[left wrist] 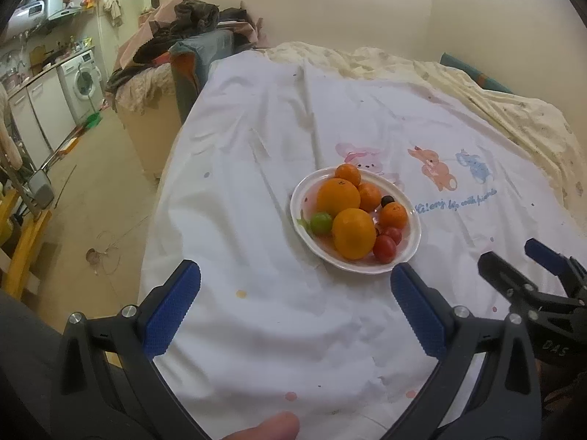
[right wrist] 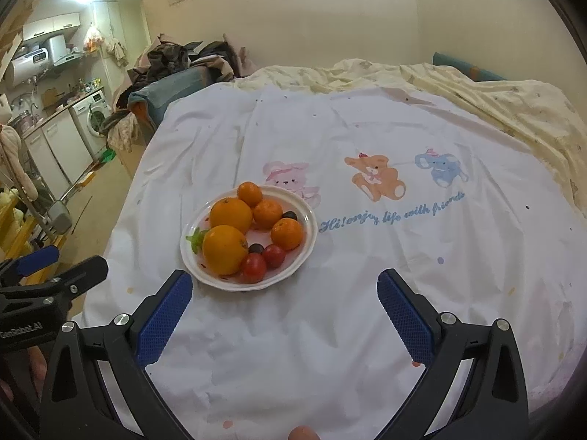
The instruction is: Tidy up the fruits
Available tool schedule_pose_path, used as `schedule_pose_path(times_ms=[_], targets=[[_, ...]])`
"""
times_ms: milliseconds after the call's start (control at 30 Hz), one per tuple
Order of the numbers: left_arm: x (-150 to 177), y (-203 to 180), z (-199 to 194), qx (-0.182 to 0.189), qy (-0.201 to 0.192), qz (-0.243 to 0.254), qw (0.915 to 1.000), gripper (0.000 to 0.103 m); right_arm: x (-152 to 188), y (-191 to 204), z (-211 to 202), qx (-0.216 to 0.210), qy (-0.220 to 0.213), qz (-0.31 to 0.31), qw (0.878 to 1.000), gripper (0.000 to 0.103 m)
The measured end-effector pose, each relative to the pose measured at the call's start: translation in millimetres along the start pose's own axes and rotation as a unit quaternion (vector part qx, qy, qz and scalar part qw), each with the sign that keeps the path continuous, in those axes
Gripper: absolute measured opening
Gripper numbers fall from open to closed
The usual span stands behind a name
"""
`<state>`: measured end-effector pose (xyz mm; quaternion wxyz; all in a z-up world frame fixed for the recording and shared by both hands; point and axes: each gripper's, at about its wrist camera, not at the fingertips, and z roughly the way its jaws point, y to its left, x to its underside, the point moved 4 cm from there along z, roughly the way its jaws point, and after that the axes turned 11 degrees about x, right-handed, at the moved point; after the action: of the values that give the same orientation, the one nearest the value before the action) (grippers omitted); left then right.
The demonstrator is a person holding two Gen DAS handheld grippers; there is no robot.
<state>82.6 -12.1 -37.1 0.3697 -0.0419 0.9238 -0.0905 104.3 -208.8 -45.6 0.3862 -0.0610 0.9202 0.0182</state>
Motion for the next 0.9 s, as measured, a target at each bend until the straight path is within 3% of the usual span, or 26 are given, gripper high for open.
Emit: schedule_pose_path(times_ms=[900], targets=[[-2.3,0.1,-0.4,-0.004,-0.002,-0.003,1.0000,0.102,-0.9,-1.2,0.8,0.002,0.005,0.011,1.000,0.103]])
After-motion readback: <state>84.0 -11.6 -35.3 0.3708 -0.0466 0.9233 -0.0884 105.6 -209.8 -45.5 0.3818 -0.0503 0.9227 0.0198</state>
